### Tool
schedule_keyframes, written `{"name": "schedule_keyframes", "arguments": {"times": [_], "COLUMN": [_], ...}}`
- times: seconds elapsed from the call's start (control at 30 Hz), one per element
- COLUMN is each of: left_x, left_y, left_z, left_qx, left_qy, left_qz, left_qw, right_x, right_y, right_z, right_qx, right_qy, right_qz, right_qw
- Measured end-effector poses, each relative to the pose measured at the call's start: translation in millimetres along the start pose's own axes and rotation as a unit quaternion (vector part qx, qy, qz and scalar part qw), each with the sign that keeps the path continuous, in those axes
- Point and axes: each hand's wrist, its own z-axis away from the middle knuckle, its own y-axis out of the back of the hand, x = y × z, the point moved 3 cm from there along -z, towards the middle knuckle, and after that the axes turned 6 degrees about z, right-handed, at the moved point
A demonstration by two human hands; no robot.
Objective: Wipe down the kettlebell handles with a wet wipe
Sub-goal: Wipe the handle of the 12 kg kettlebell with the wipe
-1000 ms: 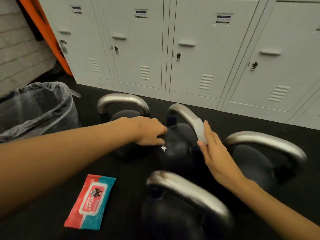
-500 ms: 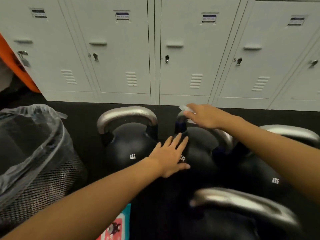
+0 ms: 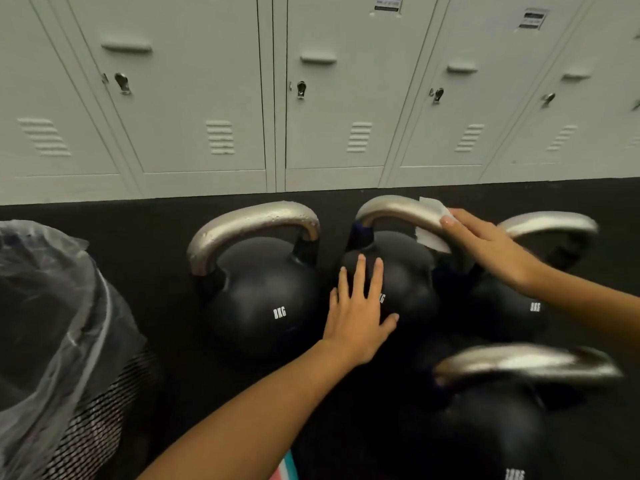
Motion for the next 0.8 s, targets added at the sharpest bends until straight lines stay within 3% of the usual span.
{"name": "schedule_keyframes", "arguments": {"times": [0.17, 0.37, 0.47, 0.53, 0.7, 0.8], "left_x": [0, -1, 4, 7, 7, 6], "left_y": [0, 8, 9, 9, 11, 14], "left_z": [0, -1, 1, 0, -1, -3], "left_qx": [0.004, 0.006, 0.007, 0.004, -0.003, -0.002], "left_qy": [-0.003, -0.007, 0.006, 0.017, 0.015, 0.011], "left_qz": [-0.014, -0.034, -0.037, -0.037, -0.058, -0.061], "left_qw": [1.0, 0.999, 0.999, 0.999, 0.998, 0.998], "right_x": [11, -28, -57, -70, -55, -20], "right_y": [0, 4, -10, -24, -24, -6], "right_z": [24, -27, -59, -72, -56, -32], "right_qx": [0.041, -0.031, -0.076, -0.096, -0.066, -0.022], "right_qy": [-0.008, 0.044, 0.101, 0.134, 0.23, 0.276], "right_qz": [0.043, 0.152, 0.254, 0.355, 0.494, 0.435], "right_qw": [0.998, 0.987, 0.959, 0.92, 0.836, 0.857]}}
